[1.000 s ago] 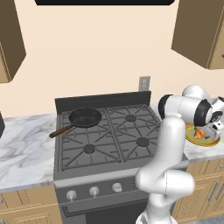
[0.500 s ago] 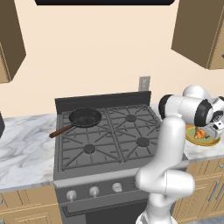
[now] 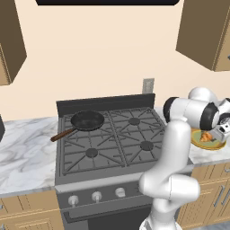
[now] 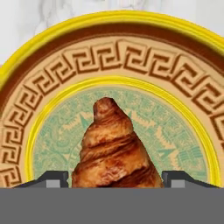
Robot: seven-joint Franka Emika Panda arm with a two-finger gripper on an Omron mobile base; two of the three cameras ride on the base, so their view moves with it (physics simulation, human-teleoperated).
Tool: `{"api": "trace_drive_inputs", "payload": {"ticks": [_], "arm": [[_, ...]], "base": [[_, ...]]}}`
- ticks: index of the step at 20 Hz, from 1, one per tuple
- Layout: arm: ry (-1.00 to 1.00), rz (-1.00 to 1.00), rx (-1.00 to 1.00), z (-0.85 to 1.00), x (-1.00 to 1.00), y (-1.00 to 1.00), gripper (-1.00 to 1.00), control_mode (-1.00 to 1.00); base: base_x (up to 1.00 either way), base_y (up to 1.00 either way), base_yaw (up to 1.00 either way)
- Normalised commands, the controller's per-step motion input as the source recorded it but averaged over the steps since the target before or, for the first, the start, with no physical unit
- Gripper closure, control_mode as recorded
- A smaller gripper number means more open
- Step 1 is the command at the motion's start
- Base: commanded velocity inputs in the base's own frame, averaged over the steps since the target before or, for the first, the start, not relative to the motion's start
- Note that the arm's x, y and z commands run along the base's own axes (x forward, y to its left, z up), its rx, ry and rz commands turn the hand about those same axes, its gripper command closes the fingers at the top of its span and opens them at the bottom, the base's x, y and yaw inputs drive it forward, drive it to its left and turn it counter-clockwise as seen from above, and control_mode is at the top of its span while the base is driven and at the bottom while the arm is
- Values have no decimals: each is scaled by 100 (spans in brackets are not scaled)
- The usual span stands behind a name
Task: Pick the croissant and place it on the pan. Then turn on the stove to warm the croissant.
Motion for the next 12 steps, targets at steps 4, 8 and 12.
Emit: {"api": "trace_drive_inputs", "payload": {"ticks": [4, 8, 12], "arm": [[0, 2, 0, 39, -12, 0, 100, -100], [0, 5, 0, 39, -17, 1, 100, -100], [0, 8, 0, 18, -18, 22, 100, -100]], "base": [[0, 0, 0], [0, 0, 0], [0, 0, 0]]}}
